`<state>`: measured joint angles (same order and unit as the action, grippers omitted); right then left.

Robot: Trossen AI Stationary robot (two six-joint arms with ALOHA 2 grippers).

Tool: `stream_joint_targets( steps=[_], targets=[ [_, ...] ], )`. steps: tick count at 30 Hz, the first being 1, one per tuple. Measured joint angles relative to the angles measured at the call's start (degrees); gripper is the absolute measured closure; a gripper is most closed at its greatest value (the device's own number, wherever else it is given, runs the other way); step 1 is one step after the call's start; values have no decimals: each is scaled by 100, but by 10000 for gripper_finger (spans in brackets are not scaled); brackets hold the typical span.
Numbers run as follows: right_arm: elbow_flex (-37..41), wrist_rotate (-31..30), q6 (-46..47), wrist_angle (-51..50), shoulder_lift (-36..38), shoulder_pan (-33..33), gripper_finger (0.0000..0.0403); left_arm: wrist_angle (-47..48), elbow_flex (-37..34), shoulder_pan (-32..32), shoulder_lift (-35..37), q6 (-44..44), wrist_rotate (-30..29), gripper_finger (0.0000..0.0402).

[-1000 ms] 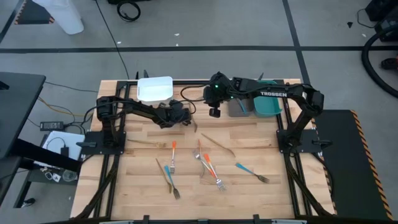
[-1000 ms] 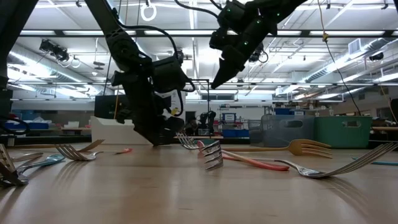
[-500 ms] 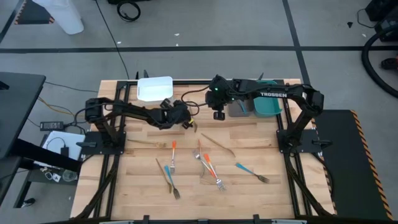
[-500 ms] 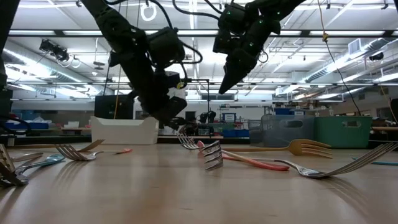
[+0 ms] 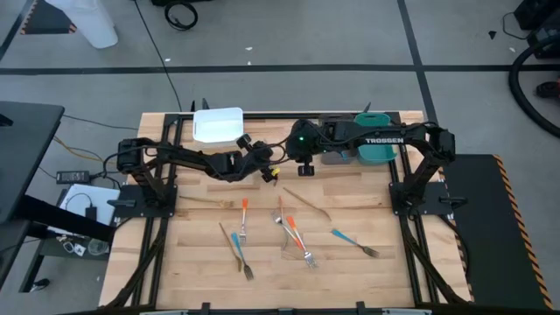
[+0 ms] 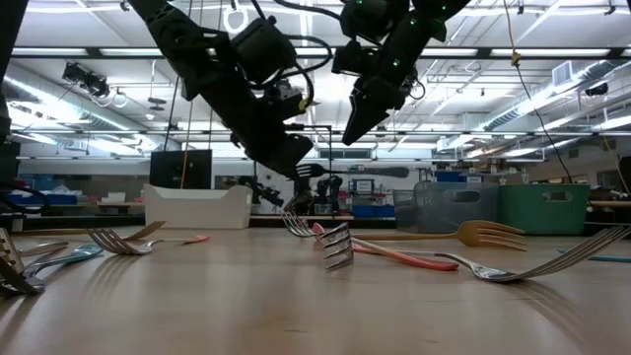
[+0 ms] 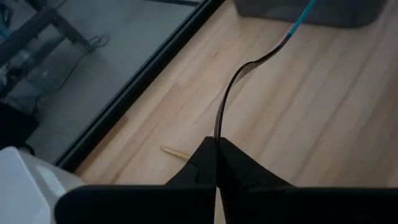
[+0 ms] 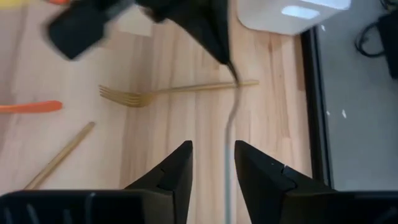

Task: Sort silverware by color (type)
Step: Put the top center blue fork into the black bin

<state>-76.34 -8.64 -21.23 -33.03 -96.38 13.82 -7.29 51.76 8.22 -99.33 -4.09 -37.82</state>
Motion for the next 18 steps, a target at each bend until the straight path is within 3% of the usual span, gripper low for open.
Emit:
stream_joint_targets(
  steps=[18],
  targets=[
    [0,-1039,348,-471,7,-228,258,-864,-1,-148,76,346,-29,393]
  ],
)
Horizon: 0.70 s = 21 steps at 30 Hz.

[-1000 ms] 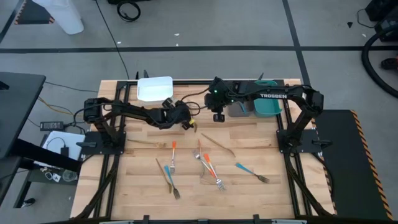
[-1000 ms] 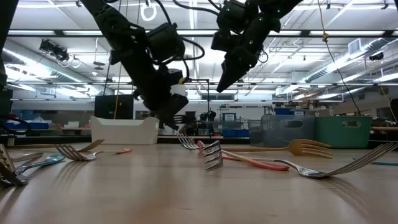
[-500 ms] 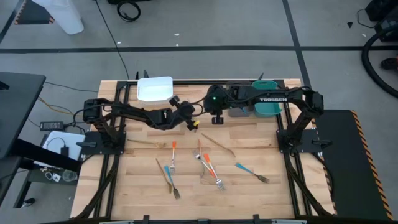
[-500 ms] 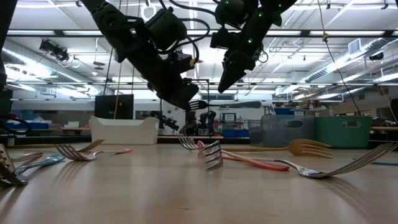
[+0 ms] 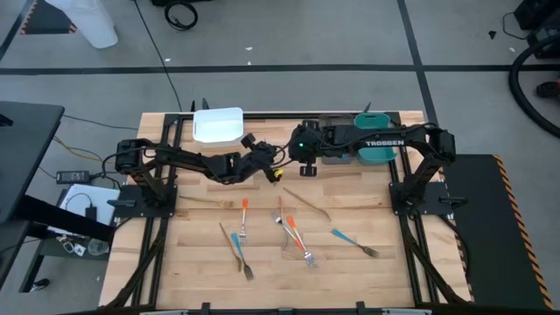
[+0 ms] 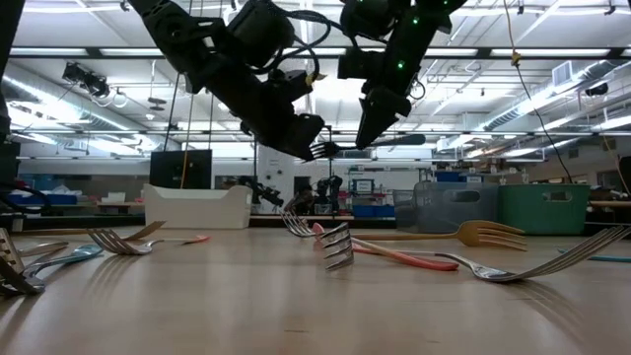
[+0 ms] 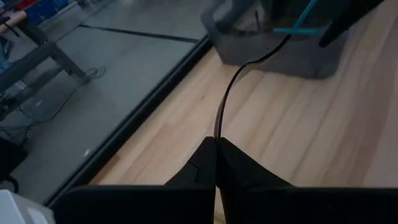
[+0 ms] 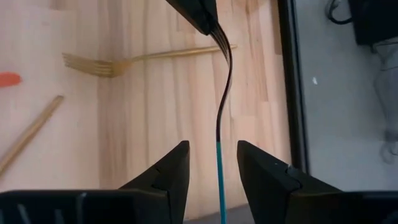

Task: Sort silverware by color (type)
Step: Put the top center blue fork into the black bin

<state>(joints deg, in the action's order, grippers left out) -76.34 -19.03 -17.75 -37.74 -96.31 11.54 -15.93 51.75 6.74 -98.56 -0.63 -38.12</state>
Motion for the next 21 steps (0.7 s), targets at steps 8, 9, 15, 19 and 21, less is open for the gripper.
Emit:
stream_joint_targets(
  steps=[8,9,15,19,21],
  targets=[
    [0,-399,-14,-149,0,-58,291,-150,2,2,0,61,1,393],
    [0,-399,3,-162,0,-56,299,-149,0,2,0,59,0,393],
    [0,-399,19,-144,0,-56,354,-211,0,-22,0,132,-1,393],
    [0,-390,1,-157,0,-56,389,-288,2,-21,0,200,3,392],
    [0,-383,3,-168,0,-56,391,-285,2,-22,0,199,1,392]
  ],
)
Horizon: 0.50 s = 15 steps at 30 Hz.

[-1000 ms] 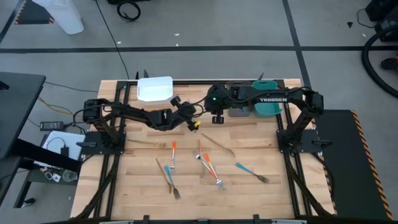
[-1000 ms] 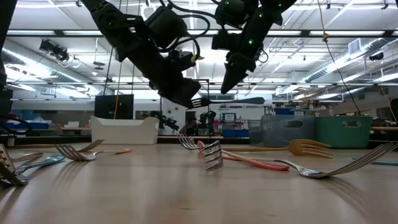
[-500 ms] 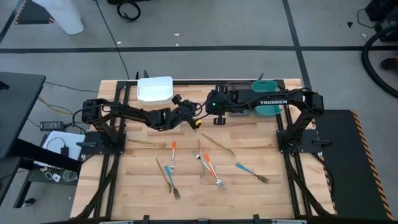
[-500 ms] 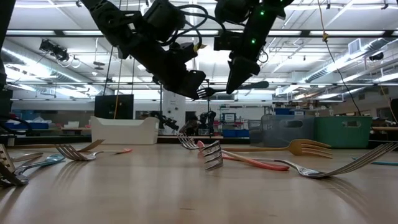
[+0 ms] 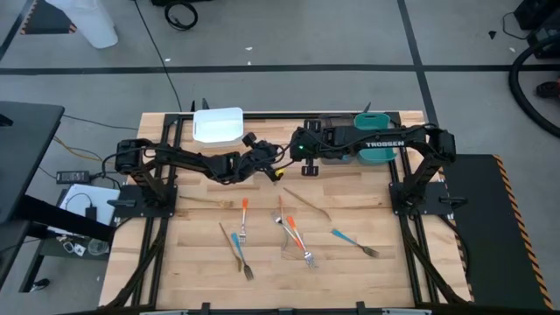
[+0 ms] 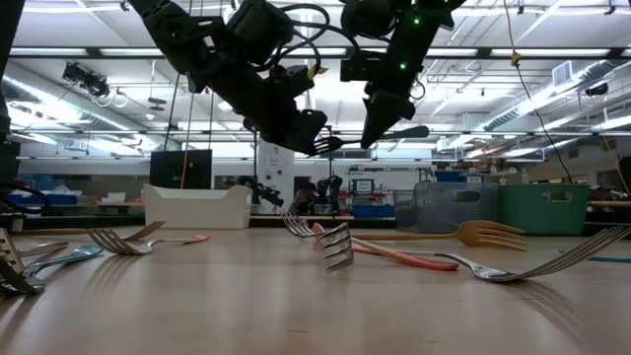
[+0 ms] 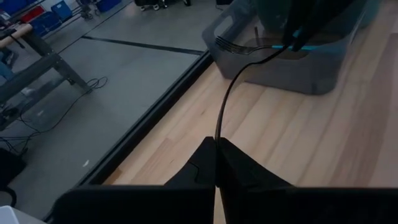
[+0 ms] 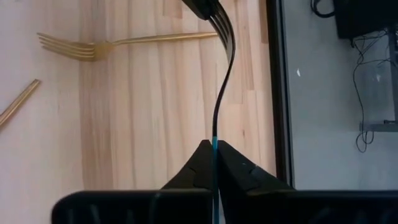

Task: Sort silverware by color (type)
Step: Put the top center blue fork into the black bin

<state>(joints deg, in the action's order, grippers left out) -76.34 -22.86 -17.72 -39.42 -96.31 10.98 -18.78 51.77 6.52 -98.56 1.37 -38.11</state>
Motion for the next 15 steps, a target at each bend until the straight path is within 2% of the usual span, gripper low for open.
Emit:
stream_joint_targets(
  steps=[4,11,15],
  targets=[
    [0,15,79,-16,0,0,387,26,0,-24,0,63,2,372],
    [0,10,183,-148,0,2,388,70,5,-71,91,361,31,280],
    [0,3,295,-246,45,2,388,330,4,-103,294,657,39,262]
  ],
)
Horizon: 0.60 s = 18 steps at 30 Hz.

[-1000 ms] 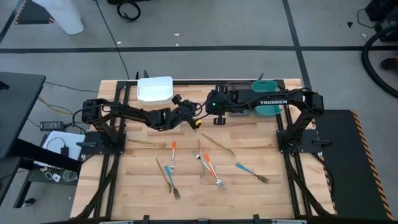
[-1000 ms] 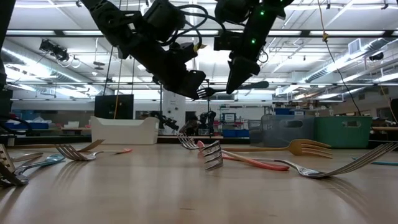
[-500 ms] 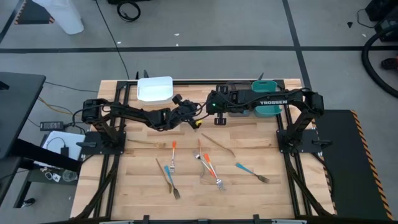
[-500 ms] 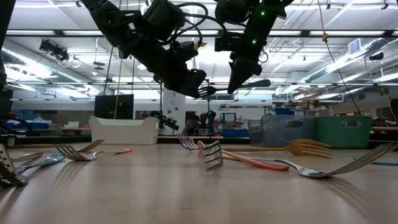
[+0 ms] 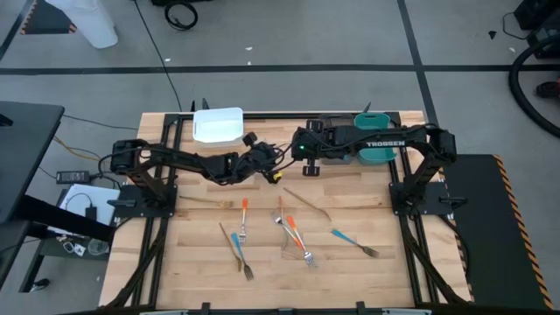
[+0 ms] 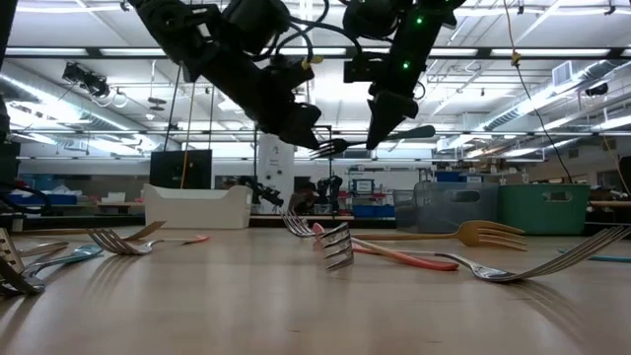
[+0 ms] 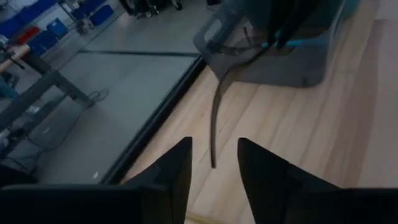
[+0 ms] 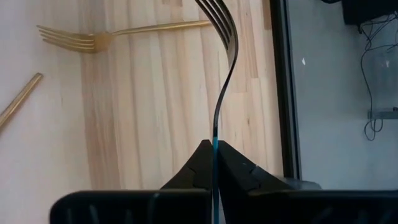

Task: Sort silverware by color (type)
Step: Put the top center blue fork into the black bin

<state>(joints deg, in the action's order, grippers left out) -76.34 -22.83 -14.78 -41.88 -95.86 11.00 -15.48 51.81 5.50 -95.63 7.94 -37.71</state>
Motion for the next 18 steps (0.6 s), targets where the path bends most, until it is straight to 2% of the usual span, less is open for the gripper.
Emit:
stream_joint_targets(
  steps=[9,13,18],
  targets=[
    [0,-13,363,-273,421,16,387,968,-34,56,531,505,9,260],
    [0,-13,460,-316,611,16,387,949,-228,221,660,555,7,260],
    [0,-13,564,-354,761,15,387,296,-620,346,816,628,11,260]
  ],
)
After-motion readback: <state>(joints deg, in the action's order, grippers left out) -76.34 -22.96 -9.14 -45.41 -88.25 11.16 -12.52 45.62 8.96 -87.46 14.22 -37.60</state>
